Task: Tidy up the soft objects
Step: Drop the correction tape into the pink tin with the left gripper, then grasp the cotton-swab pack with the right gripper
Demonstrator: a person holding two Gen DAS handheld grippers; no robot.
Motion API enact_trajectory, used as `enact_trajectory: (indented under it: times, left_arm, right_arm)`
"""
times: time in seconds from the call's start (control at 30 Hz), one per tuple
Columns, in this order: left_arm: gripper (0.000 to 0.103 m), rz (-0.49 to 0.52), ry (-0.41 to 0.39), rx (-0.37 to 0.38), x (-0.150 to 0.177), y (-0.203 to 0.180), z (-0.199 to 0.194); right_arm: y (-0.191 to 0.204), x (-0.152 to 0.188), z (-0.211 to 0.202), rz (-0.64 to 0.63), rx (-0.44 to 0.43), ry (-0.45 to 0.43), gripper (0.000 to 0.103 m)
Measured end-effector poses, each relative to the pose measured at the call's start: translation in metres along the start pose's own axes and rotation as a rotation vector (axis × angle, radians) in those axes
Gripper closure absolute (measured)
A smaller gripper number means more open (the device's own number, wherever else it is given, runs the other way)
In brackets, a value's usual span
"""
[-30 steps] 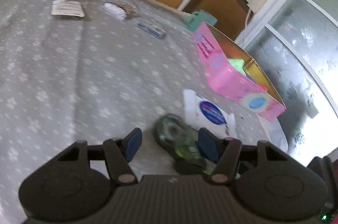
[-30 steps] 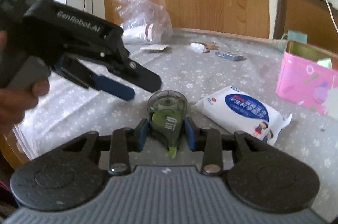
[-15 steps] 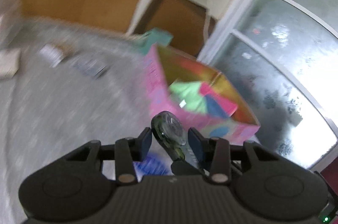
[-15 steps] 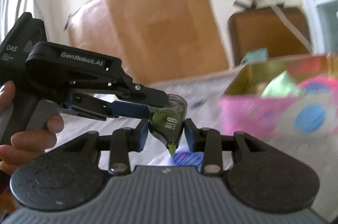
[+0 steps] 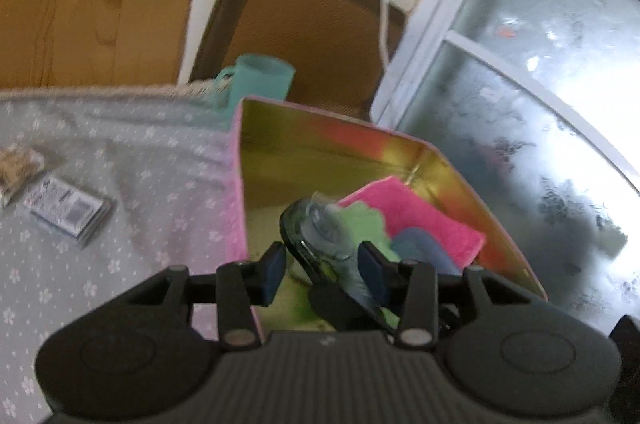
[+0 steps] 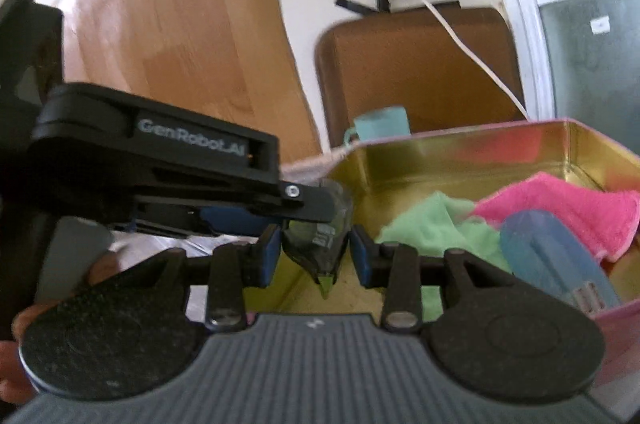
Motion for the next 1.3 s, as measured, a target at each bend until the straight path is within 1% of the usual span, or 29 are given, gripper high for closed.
enact_trajectory:
  times: [0.07,0.13,0.2,0.27,0.3,0.37,0.43,0.47,0.5,0.57,0.6,0.63,0.67,0.7,0.73,0.8,0.83,0.9,0.97,1.0,1.03,1.07,1.1,1.13,1.17,1.2,1.23,1.27,1.3]
  left_arm:
    - [0.063,-0.031,0.001,0.015,0.005,0.006,-0.004]
    - [0.061,-0.029,-0.022,0.045,0.011,0.012,-0.02]
    - [0.061,-0.021,-0.041,0.036,0.017,0.022,-0.038]
    - [0.061,-0.048,-0.066,0.046,0.026,0.041,-0.061]
    - [0.061,-0.061,-0.077,0.036,0.032,0.054,-0.073]
    - [0.061,-0.072,-0.094,-0.06,0.044,0.089,-0.092]
    - [0.061,-0.088,-0.096,-0.194,0.058,0.133,-0.108]
    - [0.061,-0.111,-0.089,-0.245,0.064,0.153,-0.114]
    - [0.061,-0.141,-0.082,-0.295,0.07,0.176,-0.12]
    - [0.061,-0.179,-0.083,-0.372,0.08,0.214,-0.132]
    - [0.061,-0.19,-0.095,-0.406,0.084,0.231,-0.139]
    - [0.061,-0.205,-0.107,-0.432,0.088,0.245,-0.143]
    - [0.062,-0.224,-0.116,-0.445,0.091,0.256,-0.146]
    - [0.06,-0.248,-0.131,-0.44,0.094,0.267,-0.149]
    - [0.06,-0.259,-0.161,-0.412,0.095,0.273,-0.153]
    - [0.059,-0.289,-0.185,-0.378,0.093,0.276,-0.155]
    - [0.058,-0.294,-0.191,-0.368,0.092,0.276,-0.155]
    - [0.057,-0.308,-0.198,-0.355,0.093,0.28,-0.161]
    - [0.057,-0.345,-0.212,-0.35,0.094,0.286,-0.167]
    - [0.057,-0.368,-0.215,-0.348,0.094,0.291,-0.169]
    - [0.056,-0.395,-0.22,-0.338,0.094,0.296,-0.171]
    - [0.055,-0.424,-0.227,-0.323,0.095,0.301,-0.173]
    - [0.055,-0.45,-0.233,-0.309,0.095,0.306,-0.176]
    - [0.055,-0.478,-0.237,-0.302,0.096,0.311,-0.178]
    - [0.055,-0.498,-0.238,-0.302,0.096,0.315,-0.179]
    - [0.055,-0.515,-0.238,-0.302,0.097,0.319,-0.18]
    - [0.055,-0.531,-0.241,-0.297,0.097,0.322,-0.182]
    - [0.055,-0.547,-0.246,-0.292,0.097,0.325,-0.184]
    - [0.055,-0.559,-0.249,-0.293,0.098,0.327,-0.185]
  right_arm:
    - [-0.001,0.006,-0.012,0.026,-0.01,-0.019,0.06]
    - [0.004,0.009,-0.026,0.029,-0.023,-0.049,0.06]
    - [0.013,0.012,-0.039,0.015,-0.026,-0.064,0.06]
    - [0.028,0.013,-0.046,-0.002,-0.065,-0.065,0.06]
    - [0.04,0.013,-0.048,-0.021,-0.089,-0.056,0.06]
    - [0.063,0.011,-0.042,-0.066,-0.126,-0.018,0.06]
    - [0.09,0.009,-0.027,-0.099,-0.173,0.053,0.06]
    - [0.103,0.009,-0.017,-0.097,-0.202,0.095,0.06]
    - [0.113,0.007,-0.007,-0.082,-0.228,0.131,0.06]
    - [0.129,0.004,0.02,-0.009,-0.254,0.213,0.053]
    - [0.134,0.002,0.033,0.03,-0.255,0.241,0.046]
    - [0.14,-0.001,0.052,0.084,-0.25,0.27,0.043]
    - [0.144,-0.004,0.068,0.124,-0.246,0.293,0.043]
    - [0.149,-0.006,0.087,0.177,-0.229,0.326,0.043]
    - [0.153,-0.008,0.108,0.253,-0.213,0.362,0.042]
    - [0.166,-0.008,0.143,0.386,-0.23,0.411,0.042]
    - [0.172,-0.009,0.163,0.432,-0.214,0.43,0.042]
    - [0.182,-0.009,0.199,0.46,-0.153,0.448,0.042]
    - [0.184,-0.009,0.226,0.432,-0.084,0.437,0.042]
    - [0.186,-0.008,0.243,0.393,-0.036,0.436,0.041]
    - [0.186,-0.006,0.256,0.36,-0.005,0.443,0.036]
    - [0.189,-0.005,0.269,0.322,0.004,0.436,0.035]
    - [0.189,-0.003,0.277,0.295,0.013,0.452,0.028]
    - [0.194,0.002,0.288,0.26,0.026,0.469,0.024]
    - [0.196,-0.001,0.29,0.227,0.053,0.444,0.022]
    - [0.202,0.002,0.294,0.176,0.074,0.446,0.021]
    - [0.211,0.005,0.296,0.093,0.094,0.454,0.033]
    - [0.218,0.008,0.295,0.033,0.096,0.454,0.04]
    - [0.223,0.01,0.289,0.02,0.073,0.452,0.044]
Point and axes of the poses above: each gripper's, at about its wrist camera, not at the fingertips, and z roughly the way its jaws point, y to its left, x to its underside, the point moved 9 cm from there along z, roughly the way its jaws point, and after that the axes turned 6 degrees about y, right-handed, at the moved point
